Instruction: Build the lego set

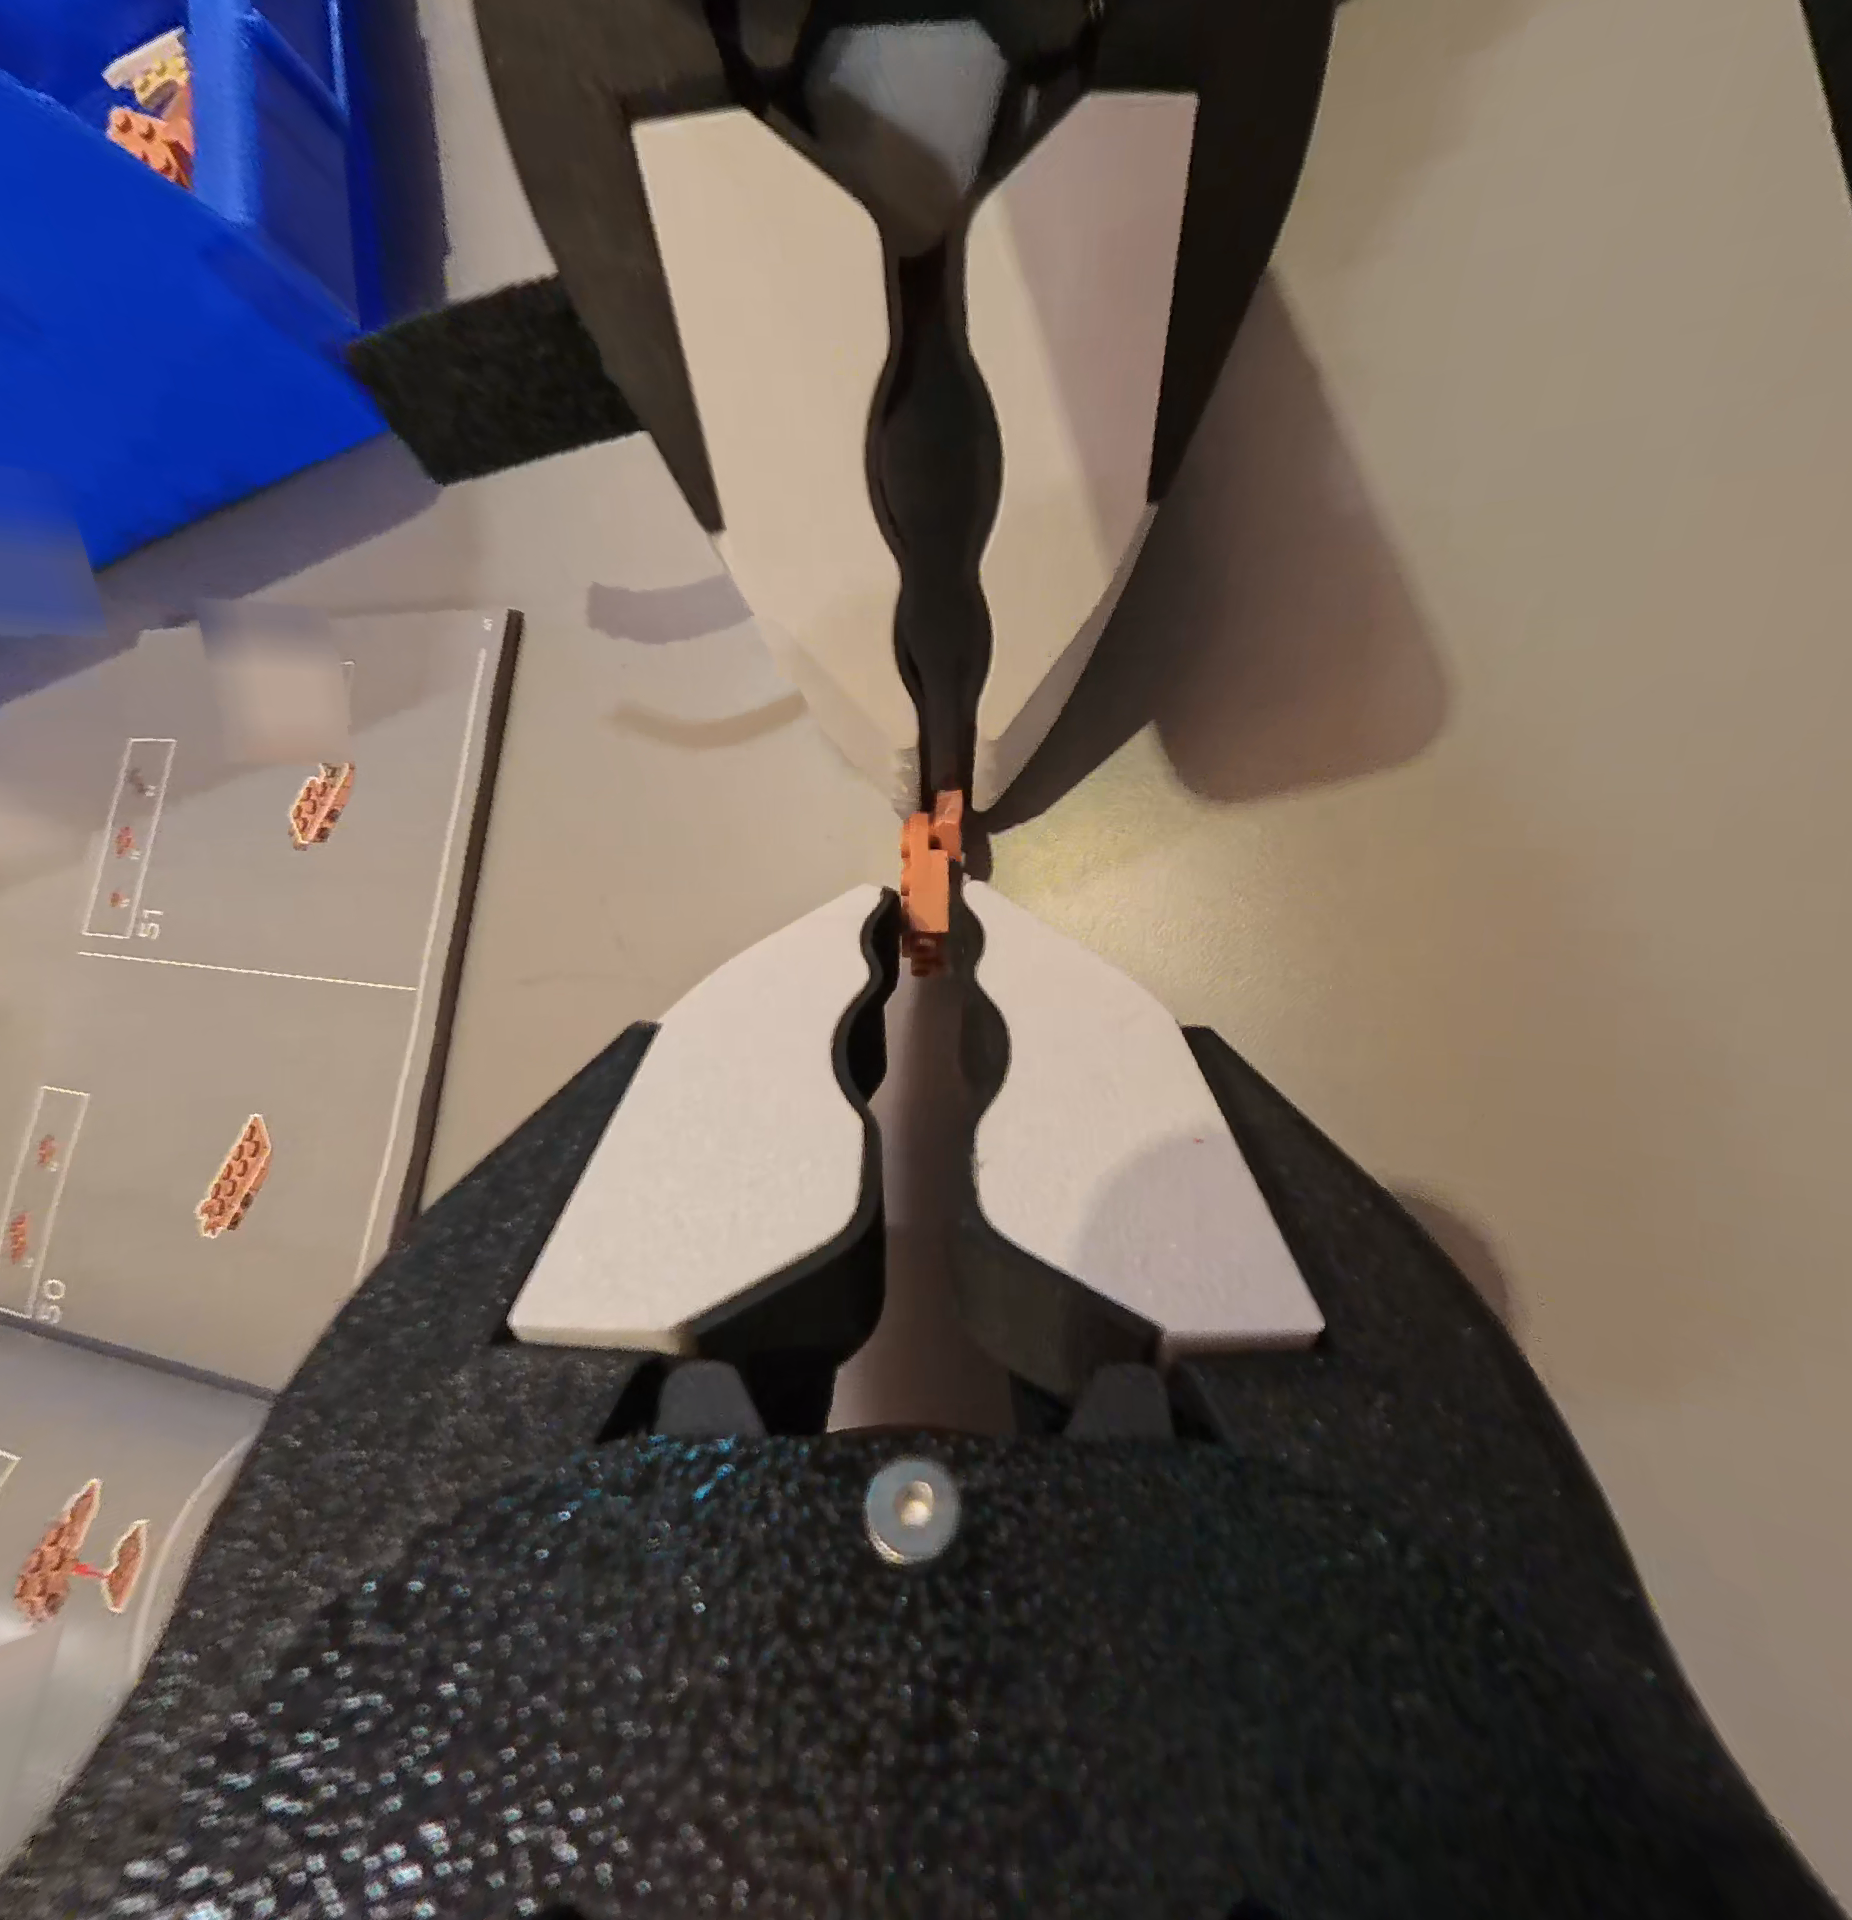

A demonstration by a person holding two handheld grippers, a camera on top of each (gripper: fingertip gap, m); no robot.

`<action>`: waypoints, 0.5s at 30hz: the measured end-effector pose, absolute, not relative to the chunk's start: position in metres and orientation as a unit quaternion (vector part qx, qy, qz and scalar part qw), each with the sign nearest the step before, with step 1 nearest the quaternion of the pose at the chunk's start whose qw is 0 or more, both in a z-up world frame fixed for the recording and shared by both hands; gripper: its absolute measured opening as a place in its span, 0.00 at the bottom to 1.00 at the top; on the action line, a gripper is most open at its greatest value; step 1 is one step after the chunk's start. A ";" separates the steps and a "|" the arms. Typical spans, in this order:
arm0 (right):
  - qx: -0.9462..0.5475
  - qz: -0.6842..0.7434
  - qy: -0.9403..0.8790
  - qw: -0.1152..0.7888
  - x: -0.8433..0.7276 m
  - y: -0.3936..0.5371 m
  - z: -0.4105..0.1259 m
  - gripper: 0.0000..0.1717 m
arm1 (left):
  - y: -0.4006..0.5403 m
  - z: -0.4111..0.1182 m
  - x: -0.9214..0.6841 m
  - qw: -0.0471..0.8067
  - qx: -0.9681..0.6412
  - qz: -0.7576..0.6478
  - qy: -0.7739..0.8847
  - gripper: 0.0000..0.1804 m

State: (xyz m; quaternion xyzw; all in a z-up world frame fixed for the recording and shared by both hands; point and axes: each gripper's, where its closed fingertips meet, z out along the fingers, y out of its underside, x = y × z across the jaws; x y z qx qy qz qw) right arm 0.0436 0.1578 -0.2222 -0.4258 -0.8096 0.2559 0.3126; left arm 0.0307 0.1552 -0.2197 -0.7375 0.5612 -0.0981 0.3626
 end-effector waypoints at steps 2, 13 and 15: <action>-0.426 0.253 -0.812 0.310 0.044 0.157 -0.223 0.03 | 0.156 -0.220 0.030 0.361 -0.741 -0.102 0.556 0.04; -0.435 0.230 -0.810 0.320 0.040 0.160 -0.223 0.03 | 0.157 -0.222 0.028 0.358 -0.743 -0.091 0.558 0.04; -0.438 0.222 -0.808 0.326 0.039 0.161 -0.223 0.03 | 0.158 -0.222 0.027 0.358 -0.744 -0.088 0.558 0.04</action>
